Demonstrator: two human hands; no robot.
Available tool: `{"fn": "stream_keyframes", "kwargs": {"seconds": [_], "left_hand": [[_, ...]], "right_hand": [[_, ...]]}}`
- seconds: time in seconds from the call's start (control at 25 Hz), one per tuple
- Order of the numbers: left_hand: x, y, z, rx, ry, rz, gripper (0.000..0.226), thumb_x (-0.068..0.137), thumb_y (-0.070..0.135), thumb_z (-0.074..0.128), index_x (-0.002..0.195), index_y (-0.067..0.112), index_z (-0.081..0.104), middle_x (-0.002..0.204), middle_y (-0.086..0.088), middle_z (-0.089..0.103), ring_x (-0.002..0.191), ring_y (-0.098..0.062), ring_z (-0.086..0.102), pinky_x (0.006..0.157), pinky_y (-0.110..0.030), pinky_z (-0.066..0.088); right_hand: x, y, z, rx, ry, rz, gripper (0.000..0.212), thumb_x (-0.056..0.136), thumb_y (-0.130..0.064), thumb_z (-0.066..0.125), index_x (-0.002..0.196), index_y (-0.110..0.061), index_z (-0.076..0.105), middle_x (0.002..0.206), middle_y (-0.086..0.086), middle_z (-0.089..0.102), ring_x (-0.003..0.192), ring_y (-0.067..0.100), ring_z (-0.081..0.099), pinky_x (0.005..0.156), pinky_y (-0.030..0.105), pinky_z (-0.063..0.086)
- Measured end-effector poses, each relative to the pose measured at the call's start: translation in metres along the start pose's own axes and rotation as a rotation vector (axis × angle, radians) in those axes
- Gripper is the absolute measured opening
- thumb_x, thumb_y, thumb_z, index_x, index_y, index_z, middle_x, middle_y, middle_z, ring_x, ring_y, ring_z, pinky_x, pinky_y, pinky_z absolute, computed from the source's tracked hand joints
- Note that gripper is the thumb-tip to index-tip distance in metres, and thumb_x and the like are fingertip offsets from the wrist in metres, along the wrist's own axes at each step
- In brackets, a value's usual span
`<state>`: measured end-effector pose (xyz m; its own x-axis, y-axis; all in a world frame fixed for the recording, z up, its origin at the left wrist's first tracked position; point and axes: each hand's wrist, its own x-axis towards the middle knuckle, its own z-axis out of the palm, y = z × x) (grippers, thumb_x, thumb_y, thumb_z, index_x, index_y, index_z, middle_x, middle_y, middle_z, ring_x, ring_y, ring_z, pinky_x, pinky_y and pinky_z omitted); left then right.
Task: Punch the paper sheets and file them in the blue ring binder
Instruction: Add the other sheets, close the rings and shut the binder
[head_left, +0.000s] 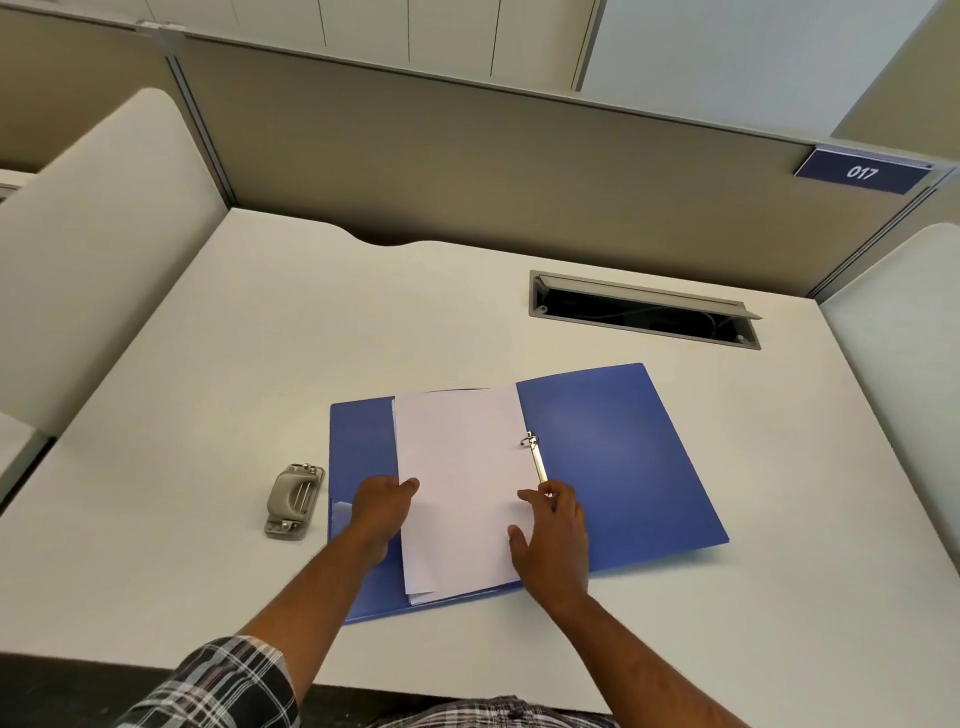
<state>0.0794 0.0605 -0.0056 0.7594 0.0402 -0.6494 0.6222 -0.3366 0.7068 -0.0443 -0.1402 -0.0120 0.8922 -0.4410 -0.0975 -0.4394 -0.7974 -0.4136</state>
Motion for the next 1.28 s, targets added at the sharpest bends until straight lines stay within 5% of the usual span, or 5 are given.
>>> {"fn": "stream_keyframes", "kwargs": {"seconds": [0.16, 0.48, 0.76, 1.04, 1.28], "left_hand": [[-0.001, 0.010, 0.004, -0.107, -0.042, -0.097, 0.036, 0.091, 0.025, 0.067, 0.108, -0.007, 0.063, 0.103, -0.025, 0.067, 0.089, -0.036, 0.066, 0.070, -0.029, 0.046], [-0.016, 0.028, 0.012, -0.138, -0.055, 0.054, 0.035, 0.092, 0.004, 0.060, 0.125, 0.008, 0.048, 0.114, -0.010, 0.062, 0.090, -0.021, 0.062, 0.068, -0.030, 0.051], [-0.053, 0.079, 0.047, -0.317, -0.285, 0.141, 0.031, 0.094, 0.009, 0.059, 0.122, 0.018, 0.051, 0.117, -0.001, 0.065, 0.104, -0.026, 0.066, 0.087, -0.046, 0.058], [-0.082, 0.116, 0.114, -0.308, -0.465, 0.196, 0.029, 0.093, 0.010, 0.064, 0.120, 0.017, 0.055, 0.120, -0.001, 0.065, 0.109, -0.022, 0.063, 0.087, -0.039, 0.055], [-0.087, 0.093, 0.152, -0.171, -0.488, 0.298, 0.039, 0.092, 0.049, 0.058, 0.126, 0.029, 0.054, 0.130, 0.009, 0.059, 0.122, -0.016, 0.053, 0.100, -0.035, 0.047]], "right_hand": [[-0.002, 0.005, 0.008, 0.053, -0.057, -0.021, 0.053, 0.086, -0.029, 0.078, 0.135, -0.027, 0.057, 0.147, -0.006, 0.040, 0.133, 0.020, 0.045, 0.106, 0.029, 0.049], [-0.006, 0.000, -0.005, 0.011, 0.001, -0.044, 0.054, 0.090, -0.059, 0.062, 0.136, -0.032, 0.054, 0.147, -0.006, 0.043, 0.136, 0.020, 0.042, 0.107, 0.040, 0.045], [-0.016, -0.034, -0.066, 0.553, -0.120, -0.122, 0.082, 0.071, -0.090, 0.056, 0.139, -0.046, 0.040, 0.141, -0.025, 0.040, 0.131, 0.006, 0.047, 0.107, 0.033, 0.051], [-0.014, 0.003, -0.104, 0.308, 0.098, 0.009, 0.075, 0.086, -0.024, 0.077, 0.150, -0.017, 0.039, 0.142, 0.002, 0.051, 0.119, 0.022, 0.058, 0.092, 0.035, 0.056], [0.002, 0.063, -0.121, 0.292, 0.171, 0.091, 0.056, 0.090, -0.016, 0.077, 0.142, -0.015, 0.055, 0.129, 0.004, 0.068, 0.114, 0.025, 0.067, 0.098, 0.045, 0.056]]}}
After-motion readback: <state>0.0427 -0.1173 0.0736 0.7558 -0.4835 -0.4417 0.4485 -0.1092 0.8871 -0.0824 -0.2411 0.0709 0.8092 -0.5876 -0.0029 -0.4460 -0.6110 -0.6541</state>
